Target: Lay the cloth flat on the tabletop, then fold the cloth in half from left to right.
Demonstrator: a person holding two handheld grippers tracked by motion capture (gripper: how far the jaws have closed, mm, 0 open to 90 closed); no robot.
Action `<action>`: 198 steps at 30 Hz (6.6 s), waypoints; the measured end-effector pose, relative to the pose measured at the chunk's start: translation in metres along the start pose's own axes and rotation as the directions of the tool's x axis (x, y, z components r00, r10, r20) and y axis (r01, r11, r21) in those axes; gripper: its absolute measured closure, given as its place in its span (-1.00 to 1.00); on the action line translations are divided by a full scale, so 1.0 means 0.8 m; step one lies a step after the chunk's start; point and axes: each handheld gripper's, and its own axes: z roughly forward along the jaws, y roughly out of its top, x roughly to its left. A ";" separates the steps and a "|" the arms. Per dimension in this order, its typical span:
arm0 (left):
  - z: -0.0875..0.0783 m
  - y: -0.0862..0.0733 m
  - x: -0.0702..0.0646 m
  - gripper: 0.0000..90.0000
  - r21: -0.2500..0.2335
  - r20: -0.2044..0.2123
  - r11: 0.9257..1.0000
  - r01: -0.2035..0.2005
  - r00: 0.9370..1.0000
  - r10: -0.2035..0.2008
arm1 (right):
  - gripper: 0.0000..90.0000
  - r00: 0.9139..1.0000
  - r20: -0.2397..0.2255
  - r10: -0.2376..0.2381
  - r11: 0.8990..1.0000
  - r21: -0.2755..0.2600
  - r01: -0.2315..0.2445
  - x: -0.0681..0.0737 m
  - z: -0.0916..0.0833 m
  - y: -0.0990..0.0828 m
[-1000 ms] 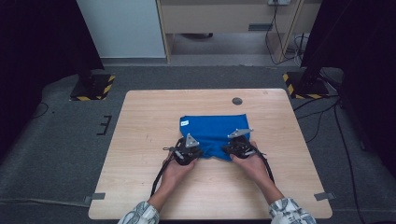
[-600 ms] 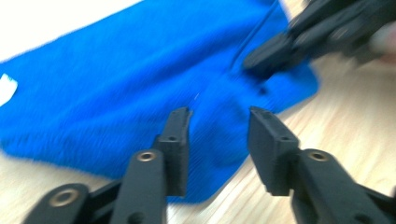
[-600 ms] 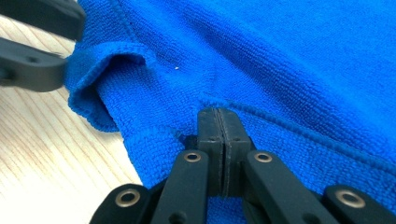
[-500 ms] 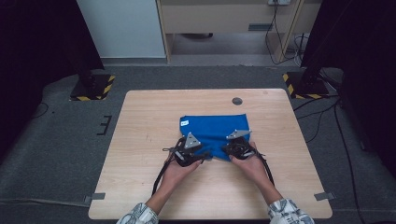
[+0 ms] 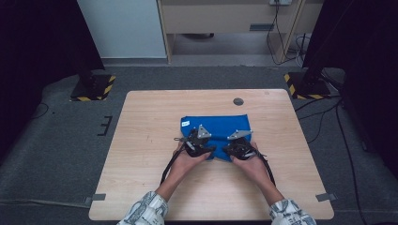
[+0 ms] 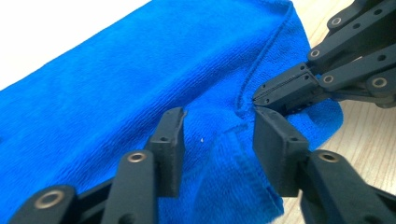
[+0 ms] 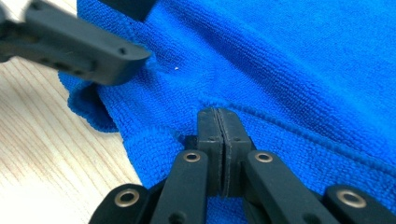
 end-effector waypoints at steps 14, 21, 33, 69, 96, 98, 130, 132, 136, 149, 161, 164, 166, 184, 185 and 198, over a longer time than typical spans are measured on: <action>-0.013 0.001 0.003 0.90 0.002 -0.031 1.000 0.010 0.999 -0.010 | 0.97 1.000 0.005 -0.007 1.000 -0.029 0.008 0.001 -0.010 0.003; -0.049 -0.019 0.020 0.91 -0.060 -0.066 0.997 0.053 0.996 -0.057 | 0.97 1.000 0.011 0.003 0.999 -0.043 -0.002 -0.003 -0.026 0.002; -0.099 -0.054 0.018 0.90 -0.115 -0.076 0.991 0.063 0.994 -0.072 | 0.98 0.999 0.026 0.036 0.994 -0.102 -0.034 -0.014 -0.084 -0.032; -0.123 -0.109 -0.010 0.77 -0.053 -0.068 0.996 0.065 0.995 -0.069 | 0.79 0.998 0.061 0.035 0.998 -0.045 -0.032 0.007 -0.125 -0.088; -0.162 -0.135 0.010 0.79 -0.059 -0.094 0.992 0.113 0.989 -0.118 | 0.67 0.995 0.086 -0.040 0.995 0.090 0.033 0.008 -0.107 -0.100; -0.160 -0.136 0.011 0.78 -0.052 -0.093 0.992 0.117 0.988 -0.122 | 0.66 0.995 0.097 -0.035 0.996 0.090 0.026 0.005 -0.108 -0.101; -0.152 -0.143 0.039 -0.62 -0.091 -0.185 0.975 0.203 0.959 -0.216 | -0.74 0.999 -0.036 -0.023 0.993 -0.119 0.019 0.029 -0.081 -0.037; -0.152 -0.143 0.040 -0.62 -0.091 -0.185 0.975 0.205 0.958 -0.218 | -0.74 0.998 -0.045 -0.040 0.993 -0.115 0.034 0.036 -0.076 -0.031; -0.152 -0.144 0.041 -0.63 -0.089 -0.189 0.975 0.205 0.957 -0.219 | -0.73 0.996 -0.059 -0.073 0.993 -0.101 0.066 0.050 -0.064 -0.020; -0.152 -0.145 0.044 -0.64 -0.091 -0.197 0.974 0.205 0.956 -0.220 | -0.68 0.984 -0.108 -0.145 0.989 -0.052 0.140 0.090 -0.034 0.002; -0.154 -0.145 0.048 -0.68 -0.095 -0.207 0.975 0.202 0.954 -0.218 | -0.59 0.972 -0.135 -0.194 0.981 -0.041 0.190 0.118 -0.011 0.029; -0.155 -0.146 0.050 -0.70 -0.101 -0.213 0.973 0.208 0.951 -0.226 | -0.58 0.969 -0.145 -0.201 0.980 -0.043 0.197 0.126 -0.008 0.032; -0.155 -0.147 0.051 -0.72 -0.104 -0.214 0.972 0.213 0.949 -0.231 | -0.48 0.965 -0.152 -0.215 0.977 -0.046 0.210 0.133 -0.005 0.034; -0.156 -0.155 0.068 -0.76 -0.115 -0.242 0.964 0.241 0.934 -0.263 | 0.05 0.941 -0.203 -0.272 0.962 -0.070 0.264 0.182 0.014 0.035; -0.156 -0.155 0.068 -0.76 -0.116 -0.238 0.964 0.241 0.935 -0.262 | 0.03 0.939 -0.207 -0.274 0.962 -0.070 0.265 0.186 0.016 0.035; -0.160 -0.157 0.077 -0.76 -0.150 -0.252 0.957 0.249 0.926 -0.280 | -0.15 0.944 -0.161 -0.289 0.957 -0.031 0.288 0.218 0.047 0.027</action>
